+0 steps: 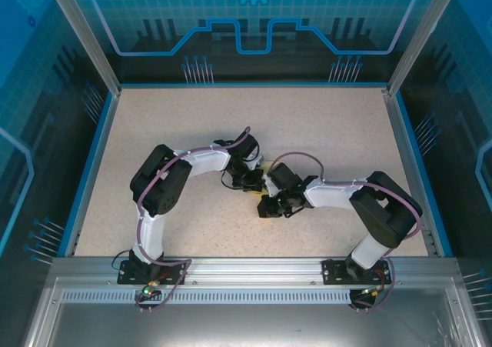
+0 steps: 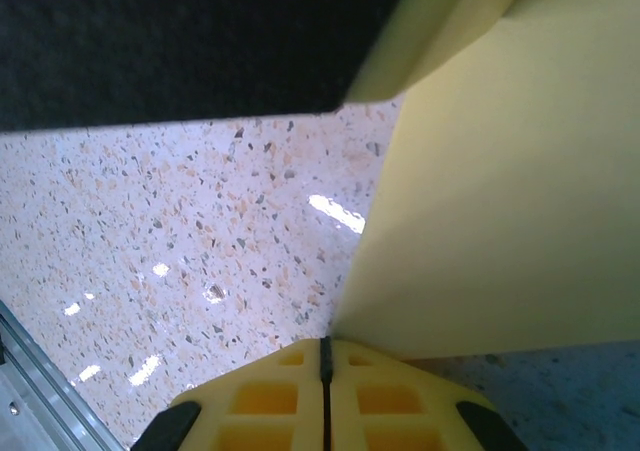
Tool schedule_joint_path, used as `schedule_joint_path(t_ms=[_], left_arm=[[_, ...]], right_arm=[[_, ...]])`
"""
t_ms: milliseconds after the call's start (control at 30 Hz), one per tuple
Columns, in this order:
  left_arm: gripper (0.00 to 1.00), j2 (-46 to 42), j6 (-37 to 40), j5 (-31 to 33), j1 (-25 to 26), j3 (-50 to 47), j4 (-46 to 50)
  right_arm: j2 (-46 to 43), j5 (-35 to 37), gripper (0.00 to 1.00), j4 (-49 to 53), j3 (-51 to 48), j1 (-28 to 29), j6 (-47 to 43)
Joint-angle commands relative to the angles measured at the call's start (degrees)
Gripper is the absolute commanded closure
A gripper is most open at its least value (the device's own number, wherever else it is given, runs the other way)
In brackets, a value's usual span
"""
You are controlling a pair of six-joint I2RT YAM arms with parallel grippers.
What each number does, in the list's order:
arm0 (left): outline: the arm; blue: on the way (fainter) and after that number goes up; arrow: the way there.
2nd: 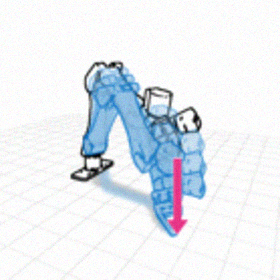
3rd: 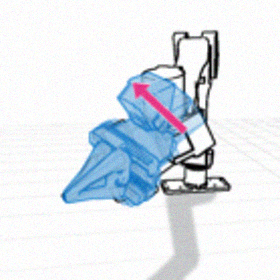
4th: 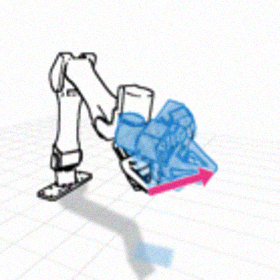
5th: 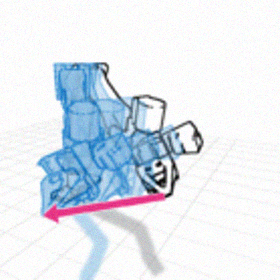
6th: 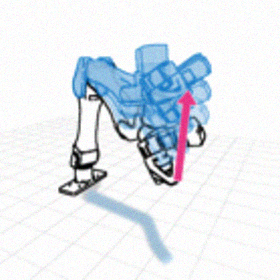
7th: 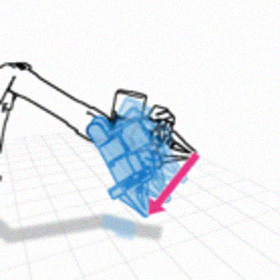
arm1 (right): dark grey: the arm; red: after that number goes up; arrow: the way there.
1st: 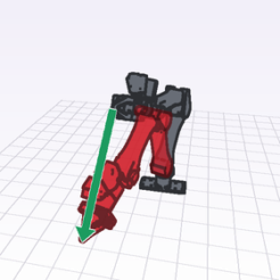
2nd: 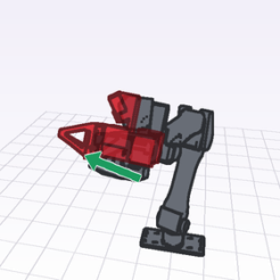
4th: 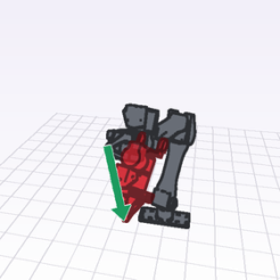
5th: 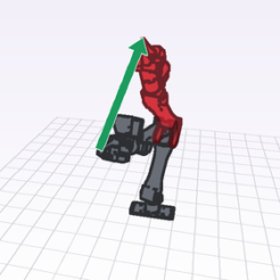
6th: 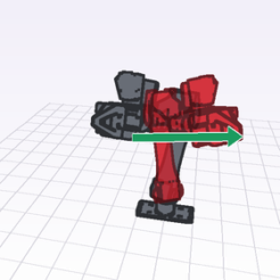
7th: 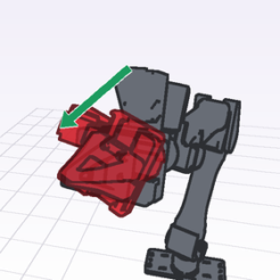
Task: Fold a paper plane with a square sheet of paper (pick it up from the middle)
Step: Third fold the triangle at the center of the table.
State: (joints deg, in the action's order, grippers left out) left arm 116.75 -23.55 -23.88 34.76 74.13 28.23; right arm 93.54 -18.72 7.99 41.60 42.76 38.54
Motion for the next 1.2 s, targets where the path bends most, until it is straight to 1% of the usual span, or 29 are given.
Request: schedule_joint_path(t_ms=[0,100,167,233,300,433,700,933,1067,1167], left_arm=[[0.96,6.5,1.1,9.6,0.0,-3.0,4.1],[0.96,6.5,1.1,9.4,0.0,-2.9,3.9],[0.96,6.5,1.0,9.3,0.0,-2.9,3.8],[0.96,6.5,1.0,9.2,0.0,-2.8,3.8],[0.96,6.6,0.9,9.3,0.0,-2.7,3.7],[0.96,6.5,1.2,9.2,0.0,-2.7,3.9],[0.96,6.5,1.2,9.3,-0.1,-2.4,4.0],[0.96,6.4,1.4,9.6,-0.1,-2.1,4.6],[0.96,6.3,1.4,9.6,-0.1,-2.1,4.6],[0.96,6.3,1.2,9.5,-0.1,-1.9,4.6]], right_arm=[[-3.9,-3.9,0.93,1.9,1.4,1.9,-1.8],[-7.1,-2.6,0.93,0.8,1.4,0.7,-1.2],[-7.2,-1.2,0.93,0.4,1.1,-0.3,-0.7],[-5.6,-0.5,0.93,-0.8,1.0,-1.1,0.0],[-3.9,-1.1,0.93,-3.2,1.2,-1.5,0.6],[-0.2,-2.0,0.93,-4.6,1.9,-1.5,0.5],[2.1,-3.2,0.93,-3.1,-0.7,-1.4,-1.1],[-2.2,-2.5,0.93,-1.1,-2.1,-2.1,-2.2],[-7.1,-2.9,0.93,0.2,-2.7,-4.5,-2.5],[-9.8,-3.7,0.93,0.3,-3.4,-7.6,-2.9]])
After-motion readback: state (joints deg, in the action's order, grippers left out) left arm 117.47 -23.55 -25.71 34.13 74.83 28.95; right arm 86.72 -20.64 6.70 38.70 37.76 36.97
